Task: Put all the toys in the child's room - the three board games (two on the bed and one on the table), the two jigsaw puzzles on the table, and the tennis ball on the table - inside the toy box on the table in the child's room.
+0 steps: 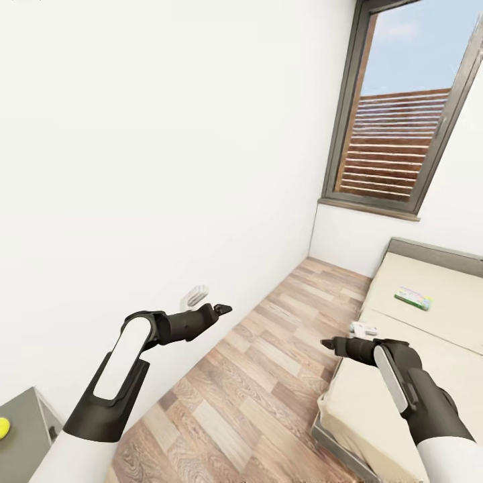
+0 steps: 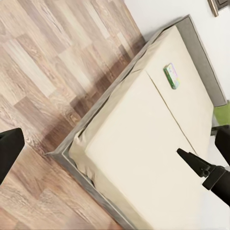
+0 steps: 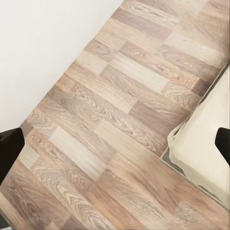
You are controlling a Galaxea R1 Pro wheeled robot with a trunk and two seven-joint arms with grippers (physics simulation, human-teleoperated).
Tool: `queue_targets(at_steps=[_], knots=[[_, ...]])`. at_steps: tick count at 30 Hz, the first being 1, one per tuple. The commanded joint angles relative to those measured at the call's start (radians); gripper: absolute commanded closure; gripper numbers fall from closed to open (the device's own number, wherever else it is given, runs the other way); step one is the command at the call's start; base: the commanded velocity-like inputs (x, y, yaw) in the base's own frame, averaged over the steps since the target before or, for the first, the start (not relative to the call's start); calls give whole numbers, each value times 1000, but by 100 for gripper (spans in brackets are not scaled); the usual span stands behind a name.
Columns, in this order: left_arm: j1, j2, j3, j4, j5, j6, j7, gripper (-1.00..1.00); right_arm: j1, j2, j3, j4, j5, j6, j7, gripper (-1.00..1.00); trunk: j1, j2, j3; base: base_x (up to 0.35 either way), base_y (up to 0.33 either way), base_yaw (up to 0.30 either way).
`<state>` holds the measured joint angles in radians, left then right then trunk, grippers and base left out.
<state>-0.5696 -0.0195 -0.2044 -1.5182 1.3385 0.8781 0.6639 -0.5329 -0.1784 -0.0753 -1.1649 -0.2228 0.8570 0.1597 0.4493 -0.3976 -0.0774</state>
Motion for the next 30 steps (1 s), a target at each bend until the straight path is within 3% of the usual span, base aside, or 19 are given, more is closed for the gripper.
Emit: queue_targets(at_steps=[1,12,30], knots=[[-1,0,0,-1,10,1,10,-100,-1,0,-2,-1,4,5,7,-100,1,-2,-4,0,0,-204],[-1,0,0,-1,10,1,11,-100,4,3,-43,-82,4,40,6,-100,1,-2,-11,0,0,-243],[-1,1,0,0,11,1,11,-100,26,7,-53,-184,5,113,4,-100,1,-2,-11,0,0,-278]])
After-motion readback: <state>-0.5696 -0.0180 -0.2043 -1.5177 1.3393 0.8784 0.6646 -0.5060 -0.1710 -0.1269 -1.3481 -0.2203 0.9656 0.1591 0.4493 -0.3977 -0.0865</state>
